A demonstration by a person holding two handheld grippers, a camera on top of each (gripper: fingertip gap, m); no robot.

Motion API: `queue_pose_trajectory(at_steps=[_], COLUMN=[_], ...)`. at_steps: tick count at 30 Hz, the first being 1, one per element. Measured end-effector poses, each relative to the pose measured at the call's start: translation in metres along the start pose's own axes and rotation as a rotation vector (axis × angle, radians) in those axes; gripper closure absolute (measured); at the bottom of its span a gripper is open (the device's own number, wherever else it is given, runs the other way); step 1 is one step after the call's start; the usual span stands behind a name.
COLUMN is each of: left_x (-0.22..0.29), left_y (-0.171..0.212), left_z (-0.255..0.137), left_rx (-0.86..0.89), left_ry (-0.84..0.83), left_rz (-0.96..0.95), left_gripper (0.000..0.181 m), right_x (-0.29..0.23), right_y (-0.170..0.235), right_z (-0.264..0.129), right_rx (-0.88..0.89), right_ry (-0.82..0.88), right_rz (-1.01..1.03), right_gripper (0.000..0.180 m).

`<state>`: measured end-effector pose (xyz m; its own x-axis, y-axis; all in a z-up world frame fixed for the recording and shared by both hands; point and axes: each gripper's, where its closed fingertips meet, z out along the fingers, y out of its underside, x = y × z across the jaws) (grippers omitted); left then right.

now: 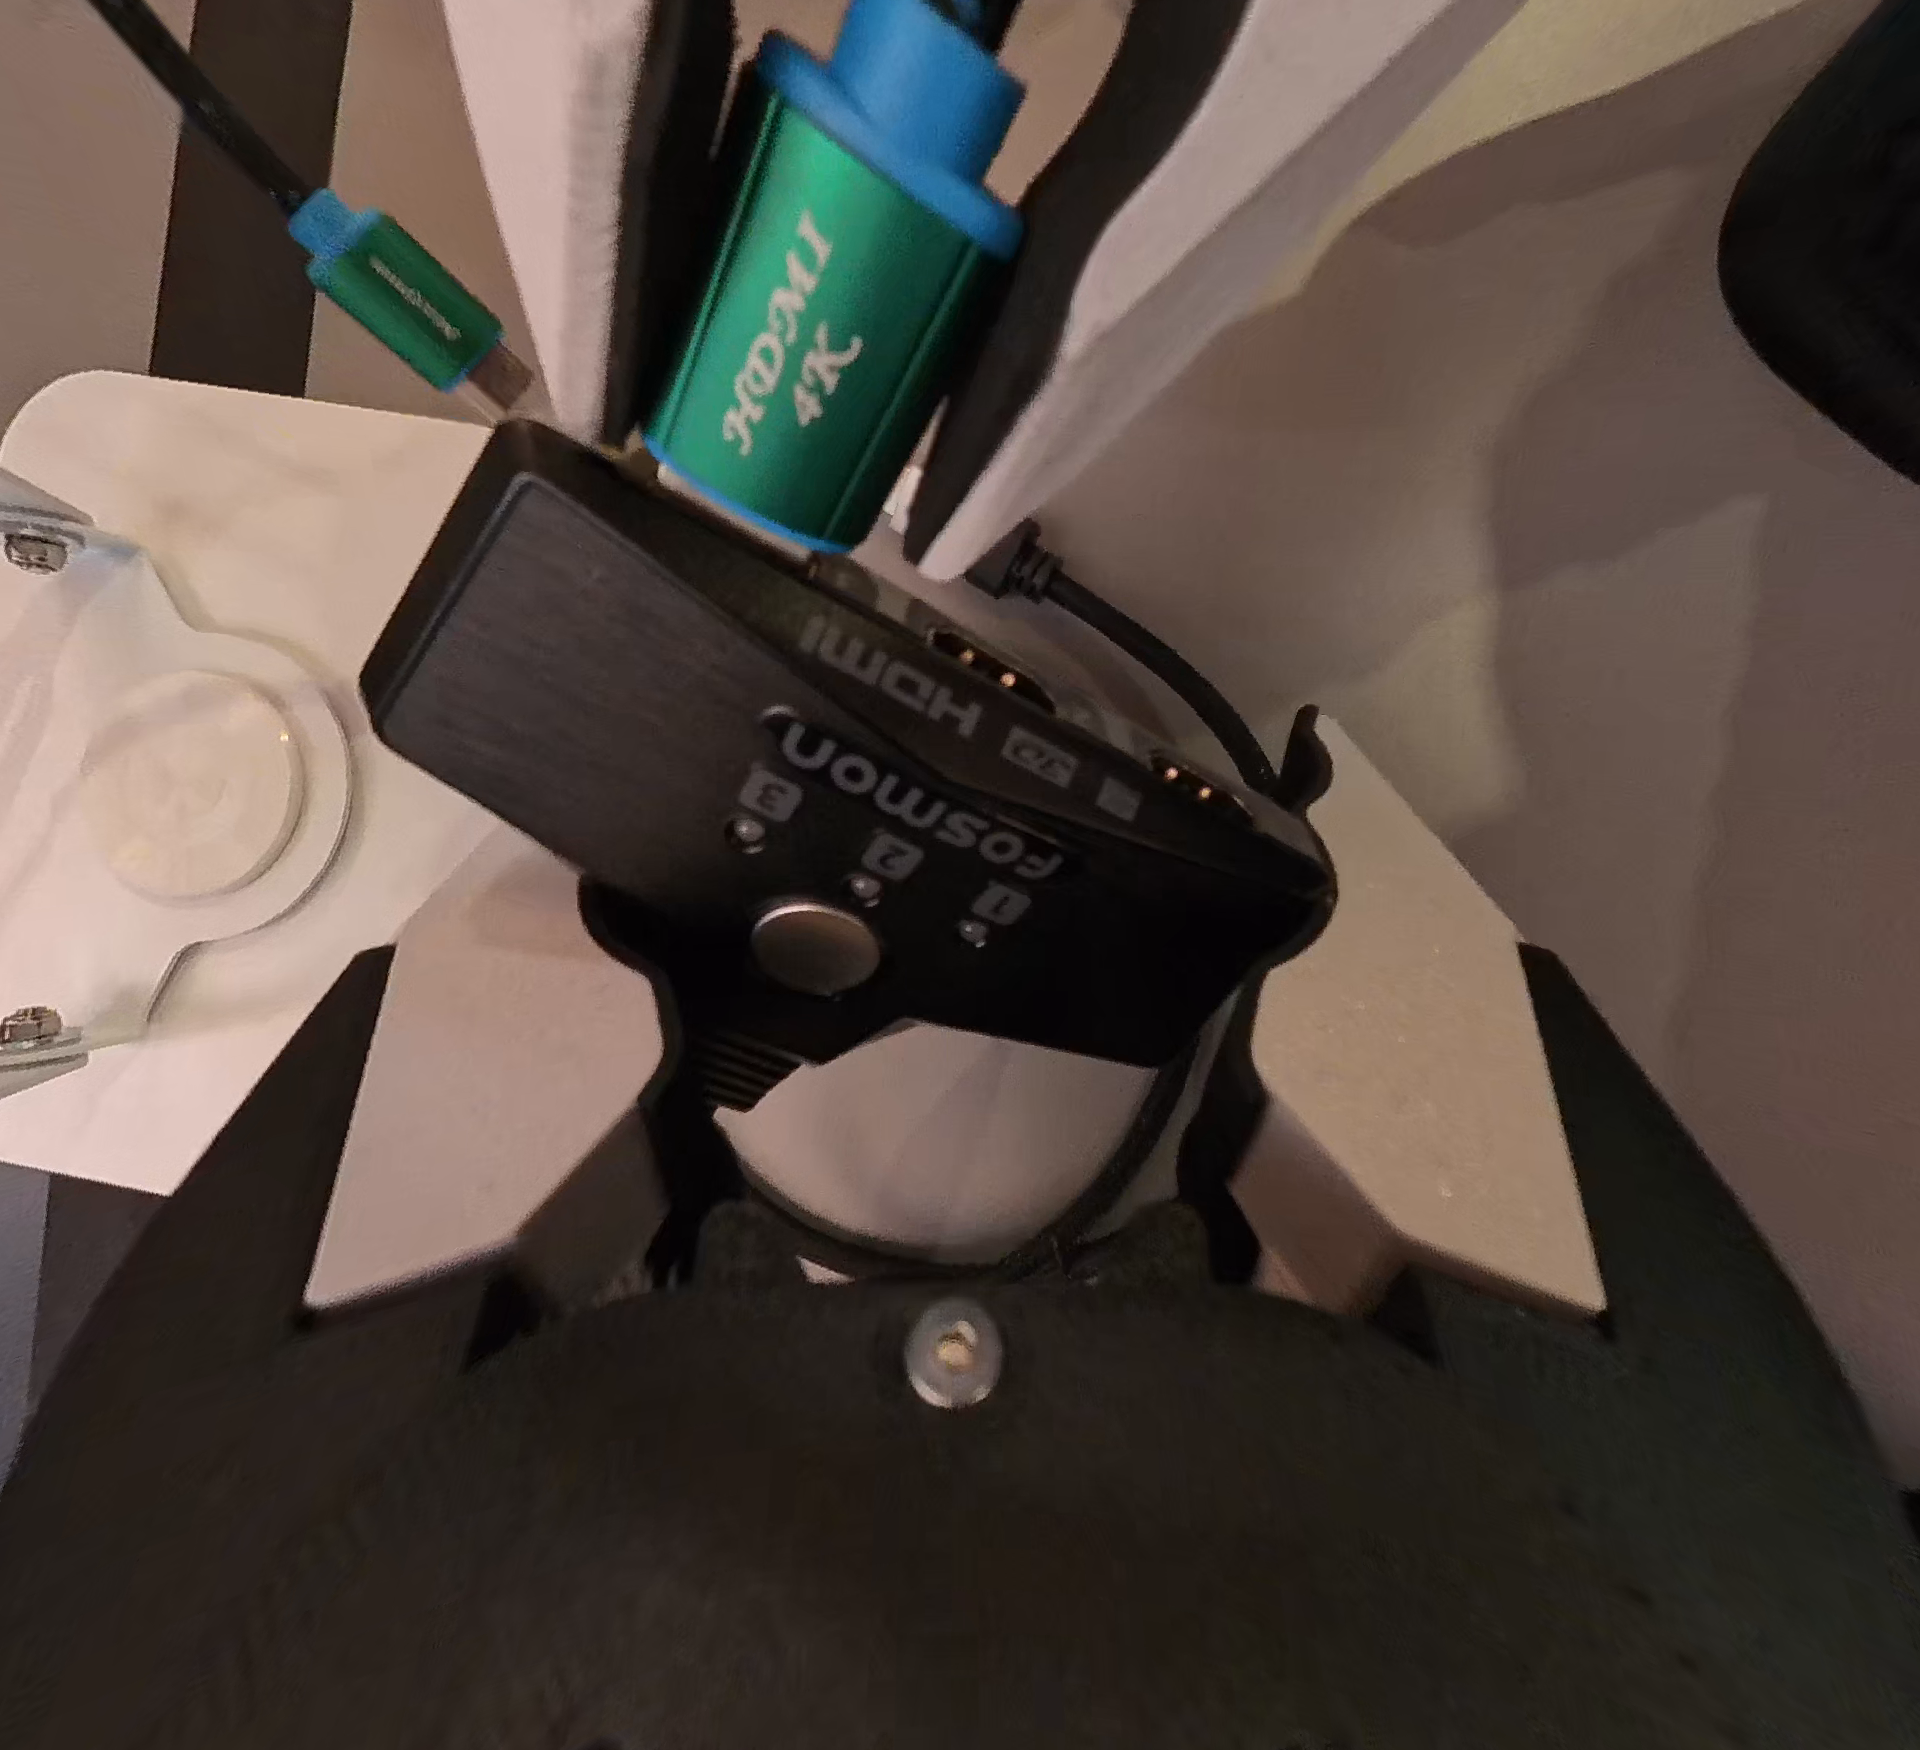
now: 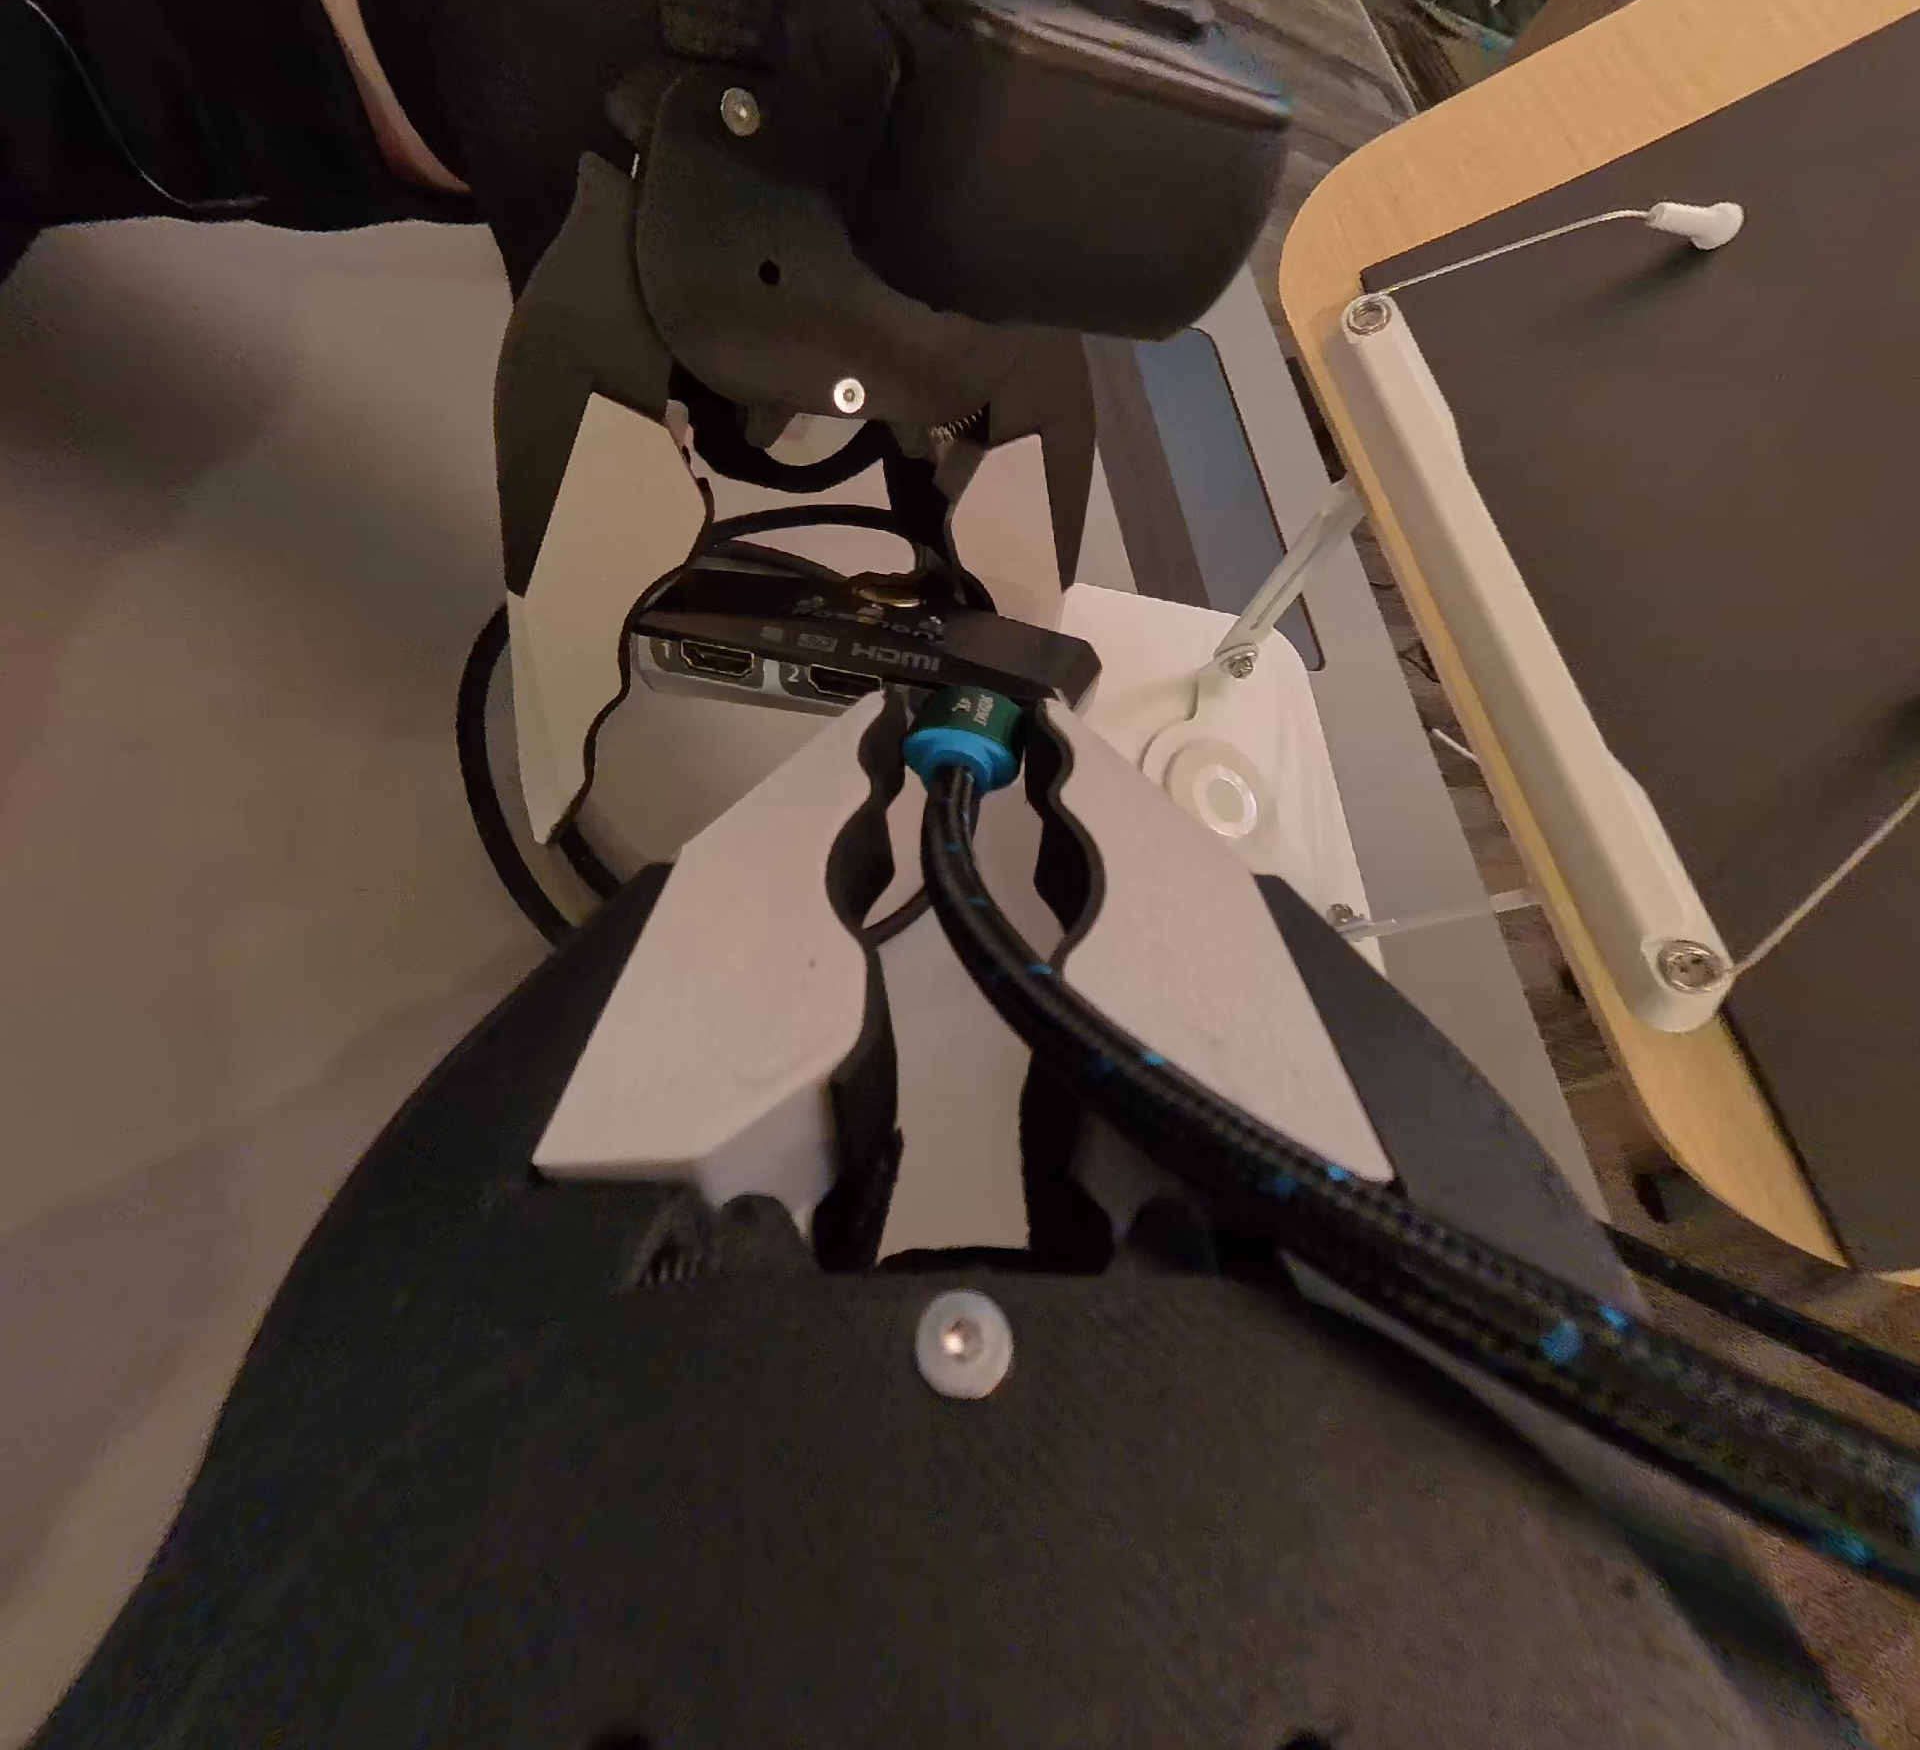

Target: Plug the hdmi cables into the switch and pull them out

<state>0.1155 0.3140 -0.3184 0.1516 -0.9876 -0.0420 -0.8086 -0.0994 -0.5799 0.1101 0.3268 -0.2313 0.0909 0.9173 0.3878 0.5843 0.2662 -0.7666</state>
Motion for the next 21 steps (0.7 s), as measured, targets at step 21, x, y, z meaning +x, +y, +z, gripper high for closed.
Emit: queue_pose_trajectory(at_steps=[21], left_x=[-0.003], left_y=[-0.018], left_z=[-0.004], left_rx=[0.076], left_ry=[-0.037], left_rz=[-0.009], left_gripper=[0.067], right_x=[0.010], right_y=[-0.001], right_z=[-0.014], right_rx=[0.034], right_ry=[0.033], right_rz=[0.110], right_gripper=[0.160])
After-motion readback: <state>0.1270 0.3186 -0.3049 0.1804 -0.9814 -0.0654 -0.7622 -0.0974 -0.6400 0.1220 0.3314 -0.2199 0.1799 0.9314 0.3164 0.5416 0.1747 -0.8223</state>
